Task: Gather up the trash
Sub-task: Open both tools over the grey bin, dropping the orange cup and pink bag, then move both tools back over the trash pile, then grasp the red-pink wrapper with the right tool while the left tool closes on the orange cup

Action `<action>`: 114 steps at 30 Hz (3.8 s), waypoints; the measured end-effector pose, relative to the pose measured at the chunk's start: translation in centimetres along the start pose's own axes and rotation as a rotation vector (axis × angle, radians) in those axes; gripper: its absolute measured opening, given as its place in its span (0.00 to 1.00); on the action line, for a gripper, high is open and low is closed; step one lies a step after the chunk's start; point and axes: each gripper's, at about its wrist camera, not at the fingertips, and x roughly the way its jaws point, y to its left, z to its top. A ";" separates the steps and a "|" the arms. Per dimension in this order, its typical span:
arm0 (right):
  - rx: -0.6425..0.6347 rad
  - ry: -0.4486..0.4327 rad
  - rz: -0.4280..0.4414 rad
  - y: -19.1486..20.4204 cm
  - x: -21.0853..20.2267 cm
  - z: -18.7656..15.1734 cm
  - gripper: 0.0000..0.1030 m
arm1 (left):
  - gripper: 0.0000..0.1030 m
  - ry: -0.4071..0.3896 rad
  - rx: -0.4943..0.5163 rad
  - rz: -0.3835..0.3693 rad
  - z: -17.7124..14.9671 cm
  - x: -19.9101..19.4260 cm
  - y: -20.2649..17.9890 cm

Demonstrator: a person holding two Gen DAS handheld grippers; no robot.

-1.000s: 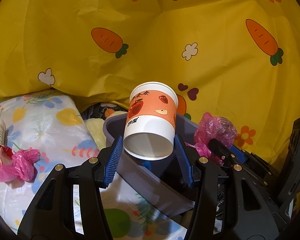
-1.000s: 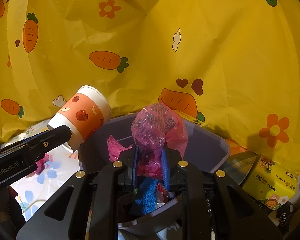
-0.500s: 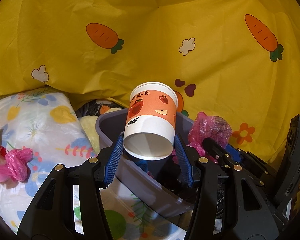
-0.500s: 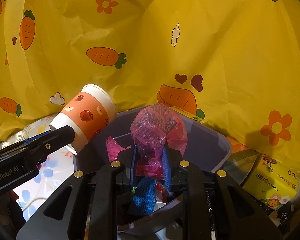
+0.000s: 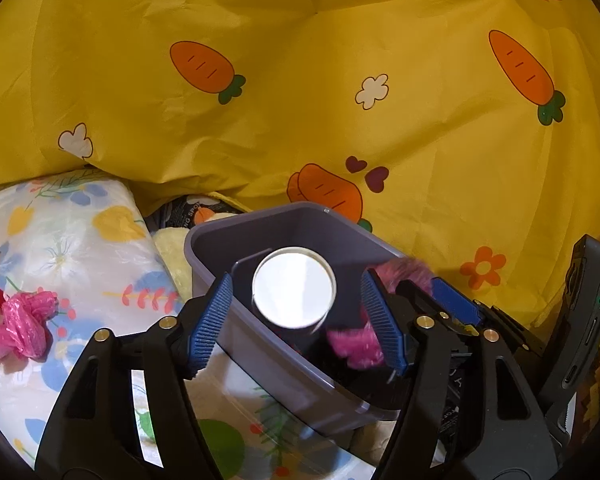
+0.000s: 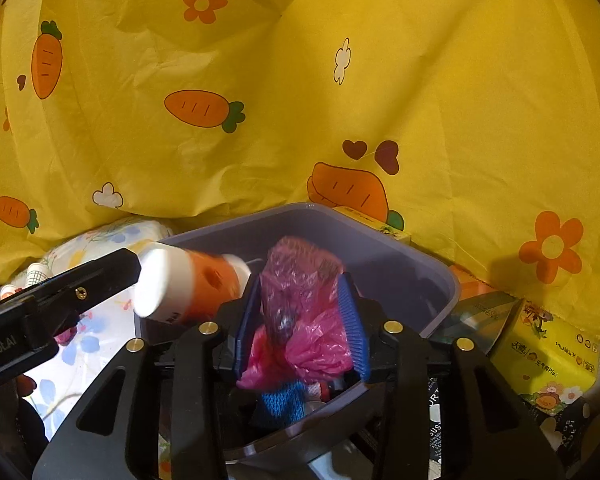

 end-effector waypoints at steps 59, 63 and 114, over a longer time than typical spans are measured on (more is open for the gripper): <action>-0.388 0.235 0.423 33.0 4.0 -4.6 0.63 | 0.86 -0.192 -0.438 0.967 -10.2 -30.0 27.9; -0.394 0.271 0.426 33.9 5.7 -4.7 0.55 | 0.86 -0.184 -0.445 0.973 -10.0 -29.7 28.7; -0.169 0.062 0.510 22.8 1.3 -2.1 0.26 | 0.58 0.011 -0.384 0.602 -5.5 -11.2 31.3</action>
